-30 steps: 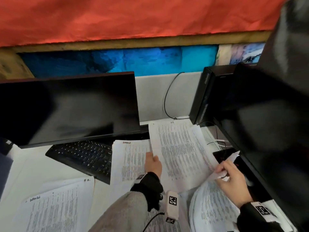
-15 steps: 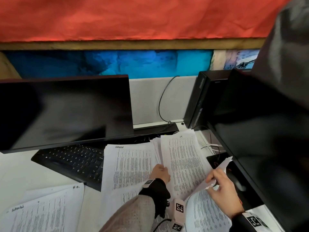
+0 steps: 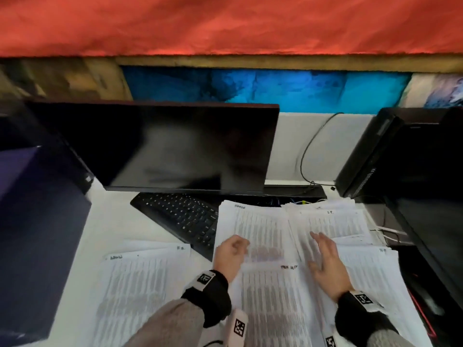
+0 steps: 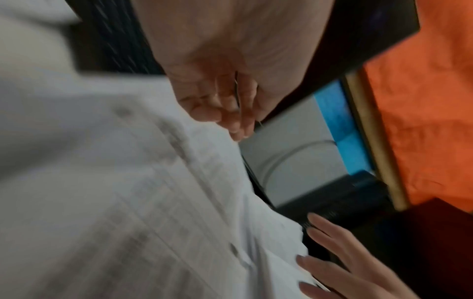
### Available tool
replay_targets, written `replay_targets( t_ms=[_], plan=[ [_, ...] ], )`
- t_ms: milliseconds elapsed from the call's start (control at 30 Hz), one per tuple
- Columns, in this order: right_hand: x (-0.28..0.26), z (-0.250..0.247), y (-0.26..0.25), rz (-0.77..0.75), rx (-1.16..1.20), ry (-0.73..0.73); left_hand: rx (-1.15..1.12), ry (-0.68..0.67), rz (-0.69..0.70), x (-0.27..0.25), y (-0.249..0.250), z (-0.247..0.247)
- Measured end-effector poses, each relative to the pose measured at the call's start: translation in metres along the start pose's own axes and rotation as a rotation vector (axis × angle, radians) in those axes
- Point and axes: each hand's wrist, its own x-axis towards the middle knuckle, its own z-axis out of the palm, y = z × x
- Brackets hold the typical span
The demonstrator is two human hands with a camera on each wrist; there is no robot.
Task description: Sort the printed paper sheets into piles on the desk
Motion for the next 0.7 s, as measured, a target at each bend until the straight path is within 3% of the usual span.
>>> replay_targets(
  t_ms=[100, 167, 267, 333, 400, 500, 600, 700],
  plan=[
    [-0.006, 0.049, -0.051, -0.141, 0.055, -0.094, 0.268, 0.304, -0.042, -0.005, -0.039, -0.082],
    [-0.016, 0.087, -0.086, -0.213, 0.085, -0.213, 0.494, 0.484, -0.202, -0.011, -0.069, -0.135],
    [-0.038, 0.142, -0.131, -0.178, 0.202, -0.366, 0.663, 0.574, -0.591, -0.031, -0.104, -0.198],
    [-0.052, 0.174, -0.151, -0.117, 0.213, -0.461, 0.669, 0.571, -0.711, -0.042, -0.118, -0.222],
    [-0.061, 0.197, -0.166, 0.000, 0.237, -0.555, 0.707, 0.558, -0.737, -0.047, -0.126, -0.235],
    [-0.068, 0.212, -0.186, 0.306, 0.481, -0.670, 0.736, 0.517, -0.725, -0.046, -0.126, -0.242],
    [-0.069, 0.215, -0.204, 0.442, 0.564, -0.762, 0.708, 0.501, -0.688, -0.047, -0.122, -0.248],
    [-0.069, 0.216, -0.213, 0.500, 0.599, -0.796, 0.643, 0.527, -0.515, -0.048, -0.126, -0.255]
  ],
)
